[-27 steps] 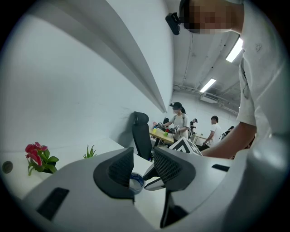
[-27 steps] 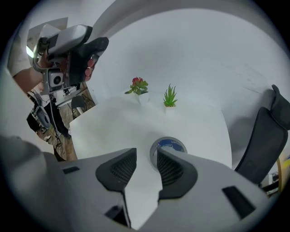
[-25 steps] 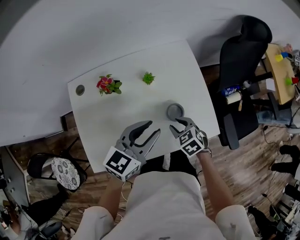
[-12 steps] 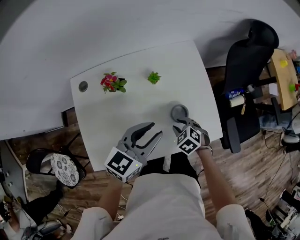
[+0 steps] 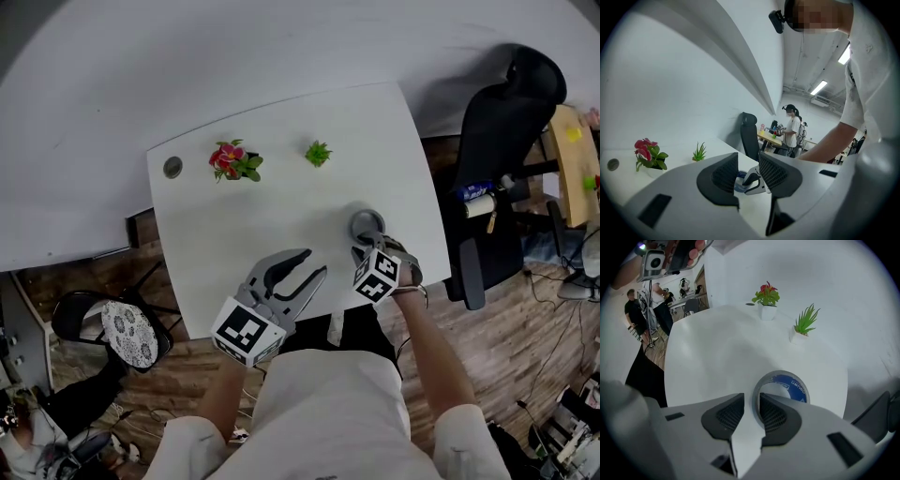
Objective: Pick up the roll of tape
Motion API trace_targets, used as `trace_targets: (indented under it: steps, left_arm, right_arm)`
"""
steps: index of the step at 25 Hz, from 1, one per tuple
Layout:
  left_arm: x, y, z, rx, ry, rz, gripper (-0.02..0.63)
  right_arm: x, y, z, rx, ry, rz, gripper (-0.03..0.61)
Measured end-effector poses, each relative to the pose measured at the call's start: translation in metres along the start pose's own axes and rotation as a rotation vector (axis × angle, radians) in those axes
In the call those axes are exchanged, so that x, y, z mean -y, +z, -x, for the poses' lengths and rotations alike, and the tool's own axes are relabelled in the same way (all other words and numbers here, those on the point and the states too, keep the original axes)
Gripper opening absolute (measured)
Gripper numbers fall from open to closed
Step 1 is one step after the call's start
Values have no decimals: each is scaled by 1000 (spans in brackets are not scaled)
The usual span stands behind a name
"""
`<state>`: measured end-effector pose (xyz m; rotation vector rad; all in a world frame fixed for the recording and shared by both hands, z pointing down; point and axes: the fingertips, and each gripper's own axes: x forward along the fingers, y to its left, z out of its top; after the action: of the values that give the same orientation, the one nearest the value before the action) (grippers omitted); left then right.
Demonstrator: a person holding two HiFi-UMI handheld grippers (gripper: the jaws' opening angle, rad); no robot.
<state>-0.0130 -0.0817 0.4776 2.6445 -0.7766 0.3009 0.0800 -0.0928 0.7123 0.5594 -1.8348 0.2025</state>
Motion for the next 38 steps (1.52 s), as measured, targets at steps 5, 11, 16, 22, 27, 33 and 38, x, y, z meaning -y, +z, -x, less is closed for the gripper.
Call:
trace_targets:
  steps: [5, 11, 16, 22, 27, 33, 38]
  left_arm:
    - [-1, -3, 2, 1, 2, 2, 130]
    - [-2, -2, 2, 7, 5, 1, 130]
    - [1, -3, 1, 12, 4, 3, 130]
    - [1, 1, 3, 23, 9, -6, 130]
    - [1, 5, 7, 35, 21, -14, 130]
    - [5, 11, 13, 55, 31, -32, 130]
    - [7, 17, 18, 72, 40, -50, 130]
  right_arm:
    - [3, -2, -7, -39, -40, 16, 77]
    - [4, 0, -8, -42, -50, 30, 73]
    - [2, -1, -7, -33, -65, 26, 66]
    - [-3, -3, -5, -49, -71, 50, 53]
    - [-5, 4, 5, -20, -82, 49, 51]
    - [-6, 19, 28, 37, -107, 16, 52]
    - [-4, 35, 49, 105, -124, 0, 52]
